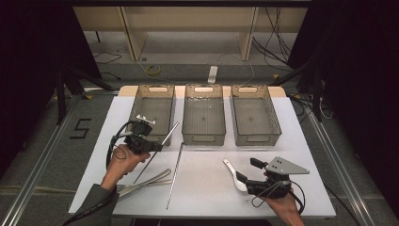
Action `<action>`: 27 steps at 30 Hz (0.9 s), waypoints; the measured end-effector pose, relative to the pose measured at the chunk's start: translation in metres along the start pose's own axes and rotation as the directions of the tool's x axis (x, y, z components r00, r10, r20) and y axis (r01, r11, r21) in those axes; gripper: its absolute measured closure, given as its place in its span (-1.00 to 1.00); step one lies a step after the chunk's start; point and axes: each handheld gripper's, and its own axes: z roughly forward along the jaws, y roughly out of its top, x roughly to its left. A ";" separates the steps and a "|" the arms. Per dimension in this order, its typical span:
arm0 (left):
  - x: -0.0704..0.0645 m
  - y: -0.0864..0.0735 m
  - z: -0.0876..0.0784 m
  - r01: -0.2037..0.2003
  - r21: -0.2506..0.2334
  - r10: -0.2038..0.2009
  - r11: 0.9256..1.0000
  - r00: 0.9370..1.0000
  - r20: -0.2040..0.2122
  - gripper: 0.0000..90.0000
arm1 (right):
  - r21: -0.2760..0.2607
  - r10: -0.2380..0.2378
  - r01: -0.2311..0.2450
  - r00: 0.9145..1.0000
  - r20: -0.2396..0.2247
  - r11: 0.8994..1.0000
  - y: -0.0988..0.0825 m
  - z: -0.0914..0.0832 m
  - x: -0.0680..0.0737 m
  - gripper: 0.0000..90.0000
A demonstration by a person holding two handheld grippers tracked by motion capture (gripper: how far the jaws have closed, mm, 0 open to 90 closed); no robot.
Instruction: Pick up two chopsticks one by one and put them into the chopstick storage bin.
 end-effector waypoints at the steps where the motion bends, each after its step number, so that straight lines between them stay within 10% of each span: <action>1: 0.001 0.002 -0.003 0.004 -0.016 -0.004 1.000 1.000 0.003 0.90 | -0.001 -0.002 0.002 1.000 0.000 1.000 0.000 0.000 0.000 -0.39; 27: 0.052 0.073 -0.028 0.056 -0.216 -0.072 0.975 0.995 -0.067 0.89 | -0.004 0.003 -0.003 1.000 0.000 1.000 -0.001 -0.001 -0.002 -0.39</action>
